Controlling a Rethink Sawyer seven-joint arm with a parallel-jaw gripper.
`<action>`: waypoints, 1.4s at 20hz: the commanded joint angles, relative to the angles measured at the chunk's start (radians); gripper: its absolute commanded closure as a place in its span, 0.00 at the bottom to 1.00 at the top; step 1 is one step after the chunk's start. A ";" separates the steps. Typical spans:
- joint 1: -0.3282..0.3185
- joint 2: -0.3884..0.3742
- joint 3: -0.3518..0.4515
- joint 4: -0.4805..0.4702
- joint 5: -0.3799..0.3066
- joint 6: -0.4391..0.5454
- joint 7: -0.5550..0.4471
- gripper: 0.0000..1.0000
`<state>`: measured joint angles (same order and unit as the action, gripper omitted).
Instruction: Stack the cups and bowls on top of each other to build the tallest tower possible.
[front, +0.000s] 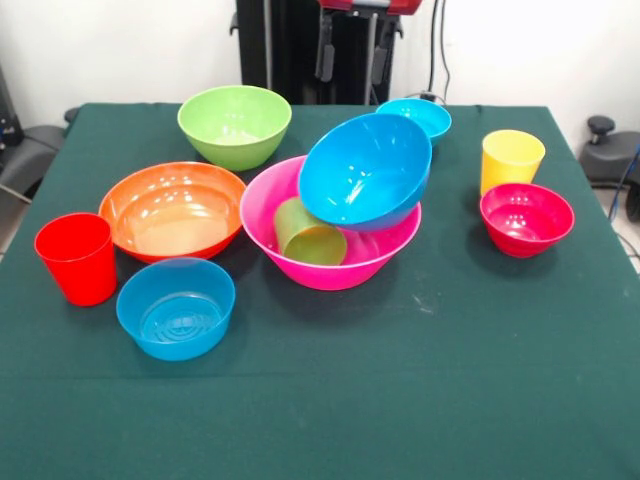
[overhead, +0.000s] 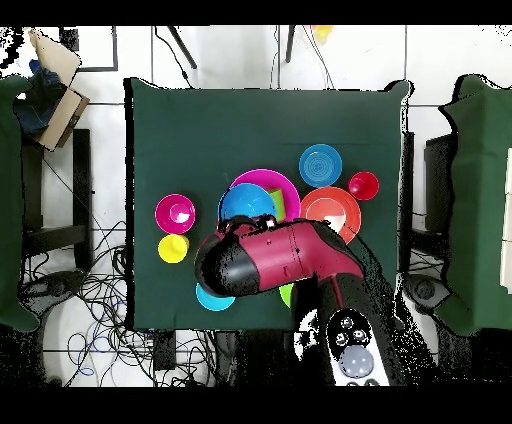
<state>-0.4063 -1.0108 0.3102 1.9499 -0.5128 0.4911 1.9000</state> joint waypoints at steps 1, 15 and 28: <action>0.026 0.032 -0.014 0.013 -0.018 -0.034 0.078 0.00; -0.210 0.045 0.117 0.044 -0.032 -0.047 -0.137 0.00; -0.341 0.185 0.175 -0.023 -0.168 -0.114 -0.160 0.00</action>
<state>-0.7540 -0.9070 0.3992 1.9493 -0.5786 0.4427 1.9000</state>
